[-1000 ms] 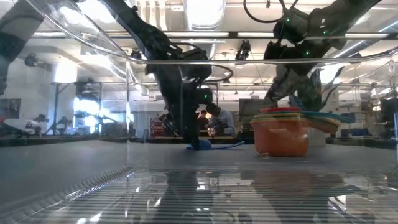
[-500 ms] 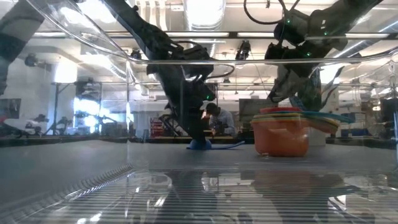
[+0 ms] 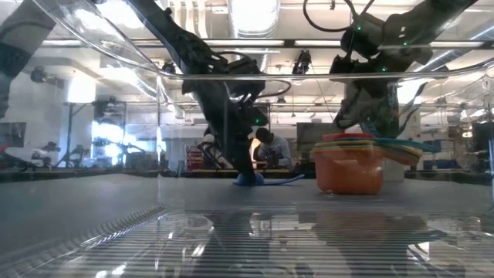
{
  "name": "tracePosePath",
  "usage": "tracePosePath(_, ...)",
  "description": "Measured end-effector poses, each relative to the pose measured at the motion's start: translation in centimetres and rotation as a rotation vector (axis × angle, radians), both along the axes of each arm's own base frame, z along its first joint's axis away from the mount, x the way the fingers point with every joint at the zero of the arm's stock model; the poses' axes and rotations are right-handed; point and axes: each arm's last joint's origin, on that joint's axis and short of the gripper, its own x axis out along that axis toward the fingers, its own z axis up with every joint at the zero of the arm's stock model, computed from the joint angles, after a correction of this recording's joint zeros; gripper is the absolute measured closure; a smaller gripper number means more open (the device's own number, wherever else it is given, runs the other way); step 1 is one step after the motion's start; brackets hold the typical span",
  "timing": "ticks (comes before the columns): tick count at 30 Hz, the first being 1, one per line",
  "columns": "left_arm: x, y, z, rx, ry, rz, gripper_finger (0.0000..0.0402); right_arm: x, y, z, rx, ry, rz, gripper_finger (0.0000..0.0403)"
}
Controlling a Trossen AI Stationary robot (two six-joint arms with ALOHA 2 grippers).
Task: Nest measuring cups in basket
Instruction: Stack the red measuring cup into the light blue measuring cup
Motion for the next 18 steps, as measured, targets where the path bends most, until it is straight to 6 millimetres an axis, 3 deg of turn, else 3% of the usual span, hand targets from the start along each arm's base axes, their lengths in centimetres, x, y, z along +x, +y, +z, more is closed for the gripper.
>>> tracePosePath(9,0.0,0.0,0.5,0.005,-0.015,0.0,0.0217,0.0,0.0,0.0,-0.002,-0.003,0.0,0.0179)
tracePosePath(18,-0.5,-0.2,3.1,0.018,-0.069,-0.001,0.0313,0.0,0.0,0.0,-0.002,-0.003,0.0,0.0179)
